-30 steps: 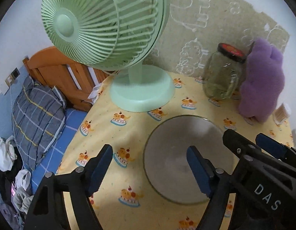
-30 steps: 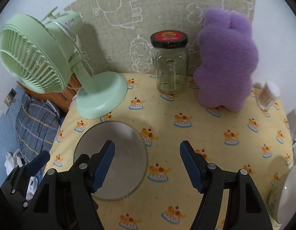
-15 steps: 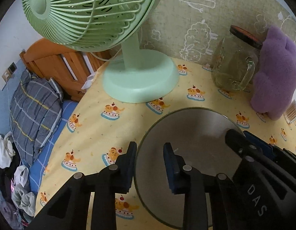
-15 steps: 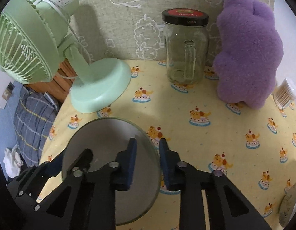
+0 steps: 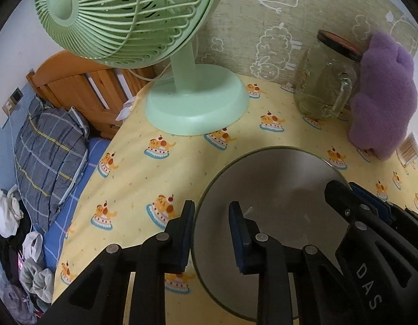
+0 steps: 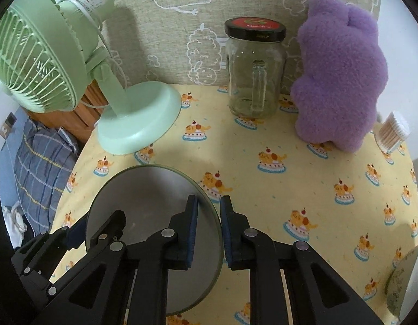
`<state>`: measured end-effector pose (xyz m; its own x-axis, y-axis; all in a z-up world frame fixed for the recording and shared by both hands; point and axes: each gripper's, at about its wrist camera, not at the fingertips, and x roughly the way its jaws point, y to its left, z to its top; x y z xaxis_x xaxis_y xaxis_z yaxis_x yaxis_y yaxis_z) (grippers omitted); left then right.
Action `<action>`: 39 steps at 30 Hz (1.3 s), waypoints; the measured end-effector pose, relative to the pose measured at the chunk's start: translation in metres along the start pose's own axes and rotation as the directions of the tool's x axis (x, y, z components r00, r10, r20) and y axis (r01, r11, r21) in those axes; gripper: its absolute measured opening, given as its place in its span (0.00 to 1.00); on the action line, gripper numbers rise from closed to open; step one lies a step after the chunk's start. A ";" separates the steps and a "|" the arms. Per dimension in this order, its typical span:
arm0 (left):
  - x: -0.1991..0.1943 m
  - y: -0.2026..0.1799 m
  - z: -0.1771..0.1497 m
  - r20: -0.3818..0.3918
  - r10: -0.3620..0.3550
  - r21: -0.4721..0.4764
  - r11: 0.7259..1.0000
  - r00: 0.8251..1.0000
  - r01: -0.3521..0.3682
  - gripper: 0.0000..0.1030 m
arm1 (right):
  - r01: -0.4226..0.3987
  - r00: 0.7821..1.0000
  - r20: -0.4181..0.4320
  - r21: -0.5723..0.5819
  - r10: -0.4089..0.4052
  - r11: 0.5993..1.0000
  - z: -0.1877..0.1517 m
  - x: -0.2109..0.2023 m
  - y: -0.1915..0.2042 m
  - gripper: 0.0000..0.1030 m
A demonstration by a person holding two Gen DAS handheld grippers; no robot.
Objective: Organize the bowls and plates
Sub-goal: 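Move the right gripper to the bowl by the green fan and grasp its rim, then lift the grey-white bowl with the right gripper and carry it toward the plate stack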
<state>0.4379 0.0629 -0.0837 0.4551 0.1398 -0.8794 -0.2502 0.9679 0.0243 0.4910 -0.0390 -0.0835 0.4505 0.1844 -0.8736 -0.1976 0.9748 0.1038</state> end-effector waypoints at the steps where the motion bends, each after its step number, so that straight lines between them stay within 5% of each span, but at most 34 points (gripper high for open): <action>1: -0.003 -0.001 -0.002 0.001 -0.002 0.004 1.000 1.000 0.002 0.23 | 0.003 1.000 -0.001 0.002 -0.003 1.000 -0.002 -0.003 -0.001 0.20; 23: -0.085 -0.015 -0.050 0.029 -0.072 0.067 0.995 0.997 0.070 0.23 | 0.072 0.997 0.029 0.038 -0.073 0.997 -0.053 -0.094 -0.015 0.20; 39: -0.144 0.012 -0.099 0.064 -0.154 0.135 0.980 0.986 0.144 0.23 | 0.141 0.986 0.077 0.094 -0.148 0.986 -0.113 -0.167 0.009 0.20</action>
<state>0.2851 0.0343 -0.0037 0.5416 0.0024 -0.8406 -0.0642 0.9972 -0.0386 0.3155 -0.0747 0.0091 0.5406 0.0468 -0.8400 -0.0498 0.9985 0.0235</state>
